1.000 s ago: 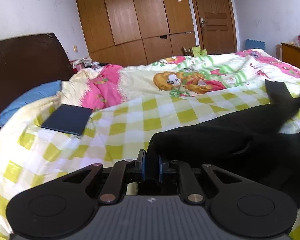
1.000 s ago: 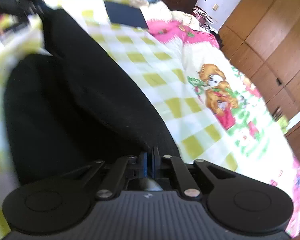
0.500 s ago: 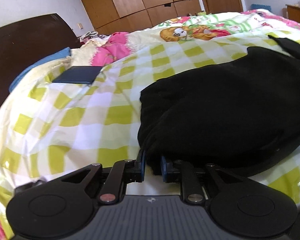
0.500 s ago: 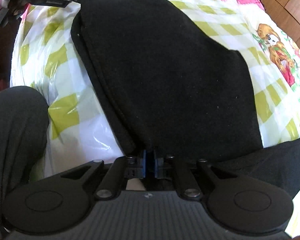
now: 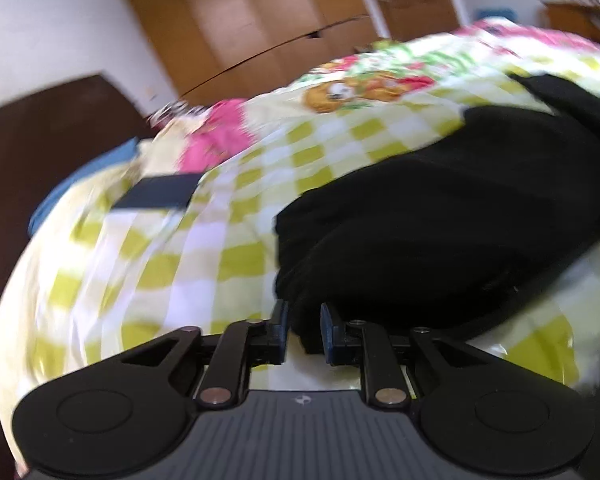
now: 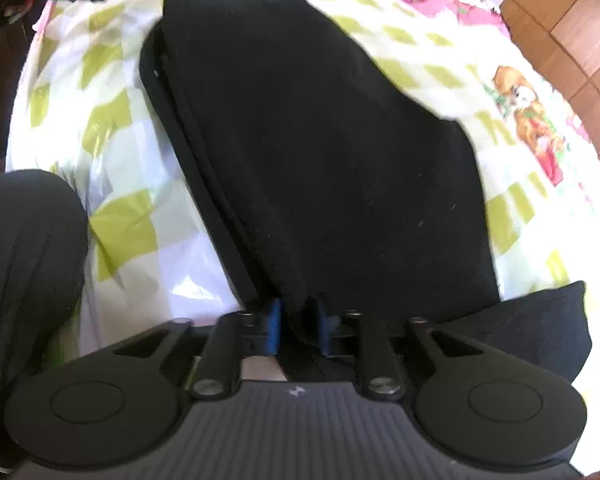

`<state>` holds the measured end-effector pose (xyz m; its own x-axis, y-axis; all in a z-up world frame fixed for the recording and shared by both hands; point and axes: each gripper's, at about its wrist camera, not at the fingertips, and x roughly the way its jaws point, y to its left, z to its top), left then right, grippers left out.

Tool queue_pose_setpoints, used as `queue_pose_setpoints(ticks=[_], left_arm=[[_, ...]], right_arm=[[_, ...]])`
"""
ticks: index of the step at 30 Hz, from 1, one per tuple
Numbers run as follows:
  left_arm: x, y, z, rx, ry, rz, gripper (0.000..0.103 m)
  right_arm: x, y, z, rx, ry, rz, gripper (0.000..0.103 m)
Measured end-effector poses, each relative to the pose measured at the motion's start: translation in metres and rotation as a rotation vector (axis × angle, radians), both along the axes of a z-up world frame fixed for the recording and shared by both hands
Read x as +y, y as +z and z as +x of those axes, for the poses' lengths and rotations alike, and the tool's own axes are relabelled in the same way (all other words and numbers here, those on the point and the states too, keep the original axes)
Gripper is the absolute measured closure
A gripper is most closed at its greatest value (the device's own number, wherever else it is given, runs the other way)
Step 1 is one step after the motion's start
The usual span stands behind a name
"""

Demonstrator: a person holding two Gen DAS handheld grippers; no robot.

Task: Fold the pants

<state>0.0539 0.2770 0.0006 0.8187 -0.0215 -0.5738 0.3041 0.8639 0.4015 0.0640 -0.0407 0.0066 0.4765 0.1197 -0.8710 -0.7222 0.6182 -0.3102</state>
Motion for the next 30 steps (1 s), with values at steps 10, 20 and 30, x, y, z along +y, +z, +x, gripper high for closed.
queue_pose_setpoints(ticks=[10,20,30], left_arm=[[-0.014,-0.036,0.033,-0.045,0.028,0.187,0.062],[0.016,-0.037,0.009,0.051,0.193,0.150,0.072],[-0.117,0.032,0.008,-0.048,-0.100,-0.019,0.072]], right_arm=[[0.066,-0.009,0.011,-0.059,0.100,0.115,0.056],[0.036,-0.004,0.007,0.068,-0.055,0.267,0.053],[-0.138,0.030,0.104,-0.091,-0.608,0.338,0.043]])
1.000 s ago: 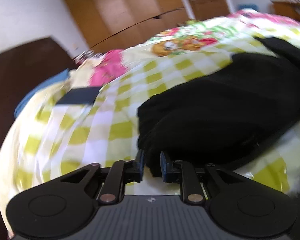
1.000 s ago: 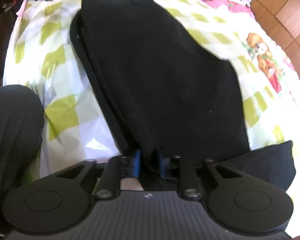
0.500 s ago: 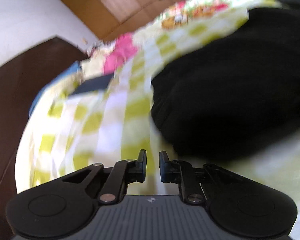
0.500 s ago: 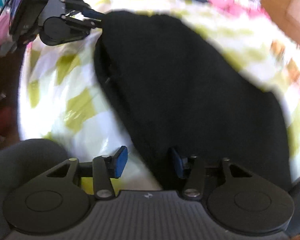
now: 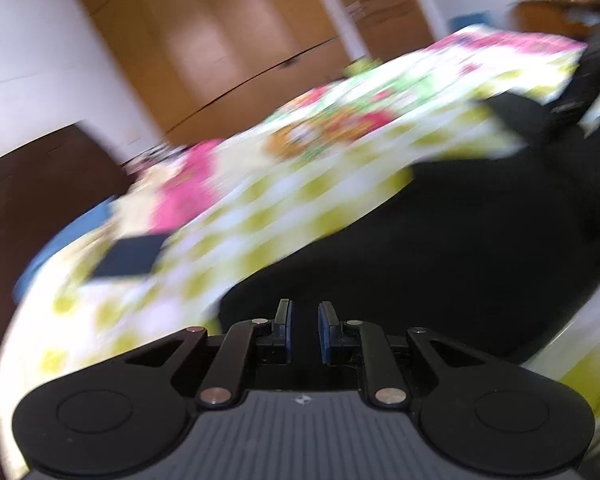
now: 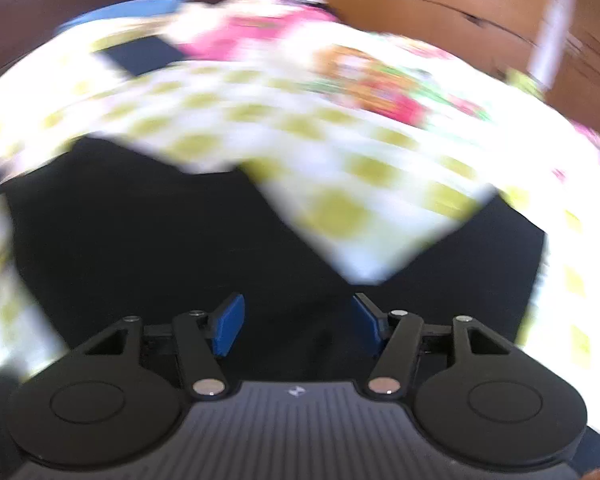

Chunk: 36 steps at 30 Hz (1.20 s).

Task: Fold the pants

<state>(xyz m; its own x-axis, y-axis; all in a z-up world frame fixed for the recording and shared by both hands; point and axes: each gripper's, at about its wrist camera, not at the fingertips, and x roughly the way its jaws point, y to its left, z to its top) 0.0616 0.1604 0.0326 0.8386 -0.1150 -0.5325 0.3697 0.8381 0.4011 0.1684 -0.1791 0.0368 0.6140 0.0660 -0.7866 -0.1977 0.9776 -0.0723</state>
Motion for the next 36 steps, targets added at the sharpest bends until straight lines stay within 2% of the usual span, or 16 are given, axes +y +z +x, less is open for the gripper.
queue_pose_setpoints(ticks=[3,6,9,11,14,17,19,20,22,23,24,25,26,30,36], left_arm=[[-0.057,-0.002,0.004,0.070,-0.137,-0.078,0.072],[-0.110,-0.009,0.009,0.092,-0.229,-0.093,0.070],[-0.147,-0.016,0.014,0.147,-0.277,-0.152,0.064],[-0.170,-0.023,0.019,0.175,-0.306,-0.154,0.062],[-0.191,-0.035,0.029,0.203,-0.310,-0.137,0.062],[-0.198,-0.042,0.035,0.222,-0.286,-0.144,0.062],[-0.197,-0.045,0.038,0.242,-0.267,-0.165,0.062],[-0.199,-0.048,0.036,0.243,-0.263,-0.174,0.062],[-0.198,-0.051,0.032,0.236,-0.264,-0.171,0.062],[-0.197,-0.051,0.030,0.224,-0.267,-0.163,0.062],[-0.196,-0.051,0.028,0.213,-0.270,-0.156,0.062],[-0.194,-0.052,0.026,0.210,-0.273,-0.153,0.062],[-0.191,-0.052,0.026,0.207,-0.276,-0.155,0.062],[-0.184,-0.053,0.034,0.215,-0.257,-0.163,0.070],[-0.181,-0.041,0.040,0.181,-0.221,-0.140,0.070]], right_arm=[[-0.043,-0.007,0.033,0.035,-0.112,0.053,0.043],[-0.068,-0.012,0.057,0.014,-0.188,0.098,0.042],[-0.093,-0.020,0.083,-0.007,-0.280,0.148,0.041],[-0.108,-0.023,0.102,-0.016,-0.335,0.167,0.041],[-0.122,-0.026,0.127,-0.016,-0.396,0.193,0.038],[-0.120,-0.038,0.153,0.023,-0.446,0.197,0.037],[-0.113,-0.049,0.171,0.053,-0.484,0.174,0.037],[-0.110,-0.053,0.178,0.060,-0.496,0.161,0.033],[-0.103,-0.061,0.188,0.065,-0.495,0.076,0.032],[-0.101,-0.064,0.190,0.064,-0.486,0.036,0.037],[-0.101,-0.061,0.189,0.057,-0.467,0.031,0.059],[-0.103,-0.057,0.186,0.053,-0.455,0.044,0.075],[-0.108,-0.052,0.184,0.058,-0.449,0.066,0.098],[-0.131,-0.015,0.158,-0.005,-0.424,0.173,0.099],[-0.169,0.048,0.092,-0.184,-0.372,0.400,0.099]])
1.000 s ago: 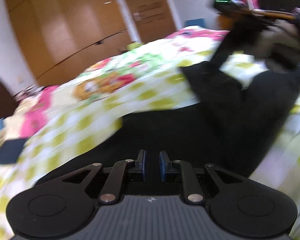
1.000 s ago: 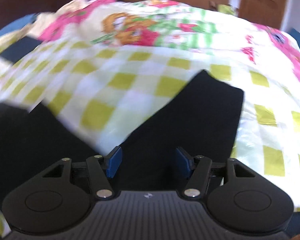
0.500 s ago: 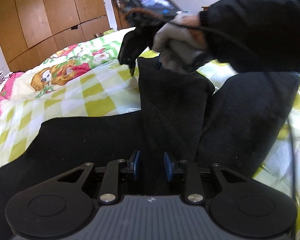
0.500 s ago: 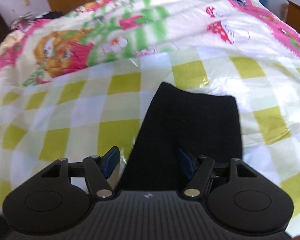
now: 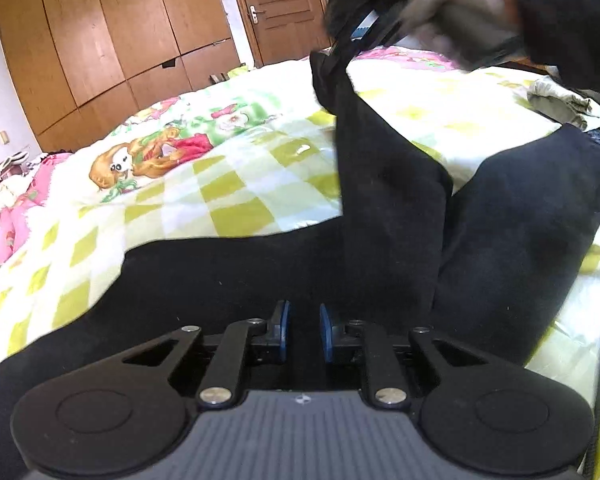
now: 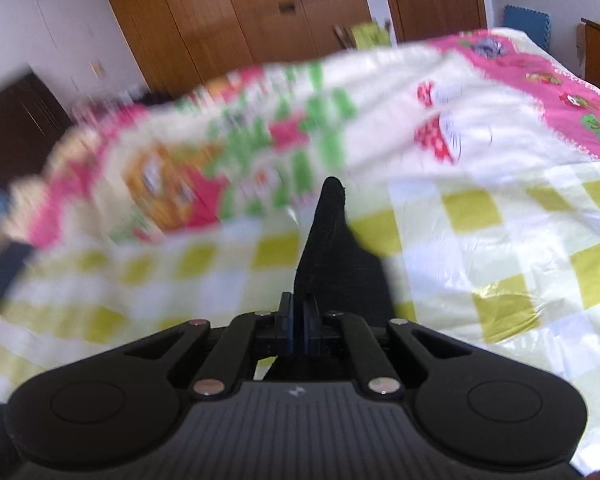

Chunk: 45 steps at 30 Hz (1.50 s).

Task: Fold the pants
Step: 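Grasp a trouser leg end with the right gripper and lift it up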

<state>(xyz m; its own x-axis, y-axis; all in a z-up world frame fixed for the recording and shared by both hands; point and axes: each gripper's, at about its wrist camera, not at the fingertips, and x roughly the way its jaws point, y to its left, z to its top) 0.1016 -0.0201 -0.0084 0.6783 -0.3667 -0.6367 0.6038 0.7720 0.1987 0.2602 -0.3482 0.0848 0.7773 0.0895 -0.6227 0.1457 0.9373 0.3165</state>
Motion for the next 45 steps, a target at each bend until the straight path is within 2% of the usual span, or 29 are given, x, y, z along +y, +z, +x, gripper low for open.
queue_pose_setpoints(ticks=[4,7,12,14,15,17,20,21,22,23,24,25,26,27,29,33,34,36,37,39,41,45], left_arm=[[-0.010,0.003,0.002,-0.006,0.000,0.024,0.070],[-0.021,0.006,0.001,0.022,-0.017,0.003,0.069],[-0.044,0.009,-0.021,-0.040,-0.069,0.008,0.053],[-0.060,0.004,-0.026,-0.094,-0.078,0.079,0.056],[-0.067,0.001,-0.027,-0.106,-0.080,0.110,0.067],[-0.077,-0.006,-0.023,-0.068,-0.097,0.125,0.079],[-0.086,-0.015,-0.024,-0.059,-0.102,0.157,0.083],[-0.087,-0.017,-0.026,-0.059,-0.108,0.162,0.085],[-0.087,-0.017,-0.029,-0.055,-0.112,0.159,0.086],[-0.087,-0.016,-0.031,-0.057,-0.115,0.158,0.086],[-0.086,-0.016,-0.031,-0.061,-0.119,0.159,0.086],[-0.084,-0.015,-0.035,-0.066,-0.120,0.158,0.086],[-0.083,-0.015,-0.034,-0.066,-0.116,0.154,0.086],[-0.081,-0.016,-0.033,-0.062,-0.116,0.146,0.086],[-0.078,-0.017,-0.032,-0.056,-0.113,0.125,0.086],[-0.075,-0.020,-0.032,-0.051,-0.112,0.101,0.086],[-0.075,-0.021,-0.032,-0.051,-0.114,0.098,0.086],[-0.074,-0.022,-0.032,-0.052,-0.117,0.095,0.086],[-0.074,-0.022,-0.031,-0.051,-0.117,0.091,0.086],[-0.071,-0.020,-0.030,-0.047,-0.112,0.085,0.086],[-0.065,-0.014,-0.030,-0.048,-0.103,0.067,0.085],[-0.056,0.000,-0.038,-0.085,-0.089,0.058,0.085]], right_arm=[[-0.017,0.024,-0.032,-0.077,0.030,0.058,0.099],[-0.022,0.036,-0.046,-0.125,0.042,0.104,0.099],[-0.040,0.064,-0.081,-0.247,0.037,0.178,0.102],[-0.047,0.077,-0.103,-0.292,0.032,0.173,0.102],[-0.050,0.079,-0.114,-0.300,0.030,0.171,0.102],[-0.055,0.074,-0.130,-0.256,0.045,0.166,0.100],[-0.045,0.046,-0.134,-0.135,0.029,0.034,0.094],[-0.044,0.032,-0.126,-0.071,0.034,0.044,0.090],[-0.044,0.018,-0.117,-0.032,0.017,0.084,0.086],[-0.042,0.006,-0.108,-0.015,0.017,0.095,0.078],[-0.035,-0.006,-0.093,0.012,0.022,0.061,0.062],[-0.030,-0.017,-0.079,0.050,0.003,0.039,0.052],[-0.026,-0.028,-0.067,0.083,-0.005,0.053,0.050],[-0.021,-0.039,-0.049,0.111,0.020,0.081,0.052],[-0.012,-0.058,-0.022,0.163,-0.019,0.032,0.049],[-0.011,-0.088,0.017,0.231,-0.095,-0.004,0.053],[-0.011,-0.091,0.022,0.236,-0.103,-0.024,0.057],[-0.010,-0.095,0.032,0.245,-0.106,-0.065,0.094],[-0.012,-0.093,0.034,0.240,-0.109,-0.060,0.096],[-0.020,-0.076,0.024,0.178,-0.094,-0.001,0.096],[-0.030,-0.047,0.000,0.094,-0.068,0.062,0.097],[-0.063,0.016,-0.096,-0.124,-0.046,0.222,0.097]])
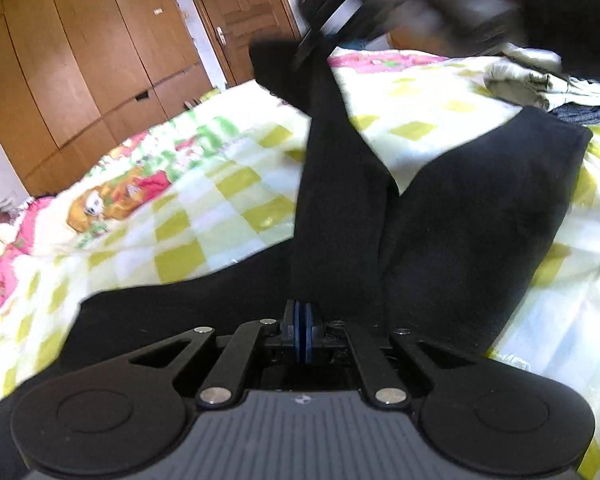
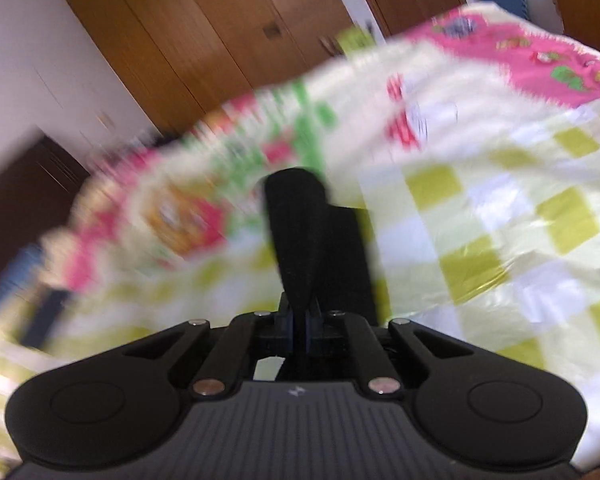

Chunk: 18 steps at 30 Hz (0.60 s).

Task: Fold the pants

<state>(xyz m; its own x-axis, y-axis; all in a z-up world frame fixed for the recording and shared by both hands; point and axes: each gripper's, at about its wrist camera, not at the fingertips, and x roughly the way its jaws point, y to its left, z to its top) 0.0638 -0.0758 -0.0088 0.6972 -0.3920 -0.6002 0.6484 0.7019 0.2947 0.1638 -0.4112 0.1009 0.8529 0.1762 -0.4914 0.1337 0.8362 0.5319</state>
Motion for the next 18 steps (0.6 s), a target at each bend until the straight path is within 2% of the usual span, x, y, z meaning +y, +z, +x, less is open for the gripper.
queue_pose_setpoints(ticks=[3,5,7,10,12,13,15,18], left_arm=[[0.001,0.013,-0.016,-0.042,-0.022,0.000,0.085],[-0.003,0.019,-0.028,-0.056,-0.050,-0.002,0.085],[-0.014,0.018,-0.039,-0.067,-0.082,0.027,0.085],[-0.033,0.006,-0.052,-0.049,-0.145,0.083,0.085],[-0.044,-0.003,-0.060,-0.037,-0.184,0.127,0.085],[-0.048,-0.006,-0.061,-0.030,-0.199,0.145,0.085],[-0.054,-0.010,-0.065,-0.028,-0.211,0.171,0.085],[-0.059,-0.012,-0.063,-0.025,-0.213,0.187,0.085]], right_arm=[[-0.021,0.033,-0.085,-0.123,-0.032,0.041,0.098],[-0.034,0.034,-0.136,-0.158,-0.084,0.076,0.098],[-0.052,0.013,-0.174,-0.121,-0.158,0.106,0.098],[-0.080,-0.048,-0.207,0.015,-0.290,0.144,0.097],[-0.097,-0.090,-0.222,0.079,-0.354,0.241,0.097],[-0.099,-0.101,-0.227,0.099,-0.374,0.254,0.097],[-0.101,-0.112,-0.235,0.094,-0.384,0.286,0.096],[-0.106,-0.111,-0.235,0.049,-0.388,0.312,0.091]])
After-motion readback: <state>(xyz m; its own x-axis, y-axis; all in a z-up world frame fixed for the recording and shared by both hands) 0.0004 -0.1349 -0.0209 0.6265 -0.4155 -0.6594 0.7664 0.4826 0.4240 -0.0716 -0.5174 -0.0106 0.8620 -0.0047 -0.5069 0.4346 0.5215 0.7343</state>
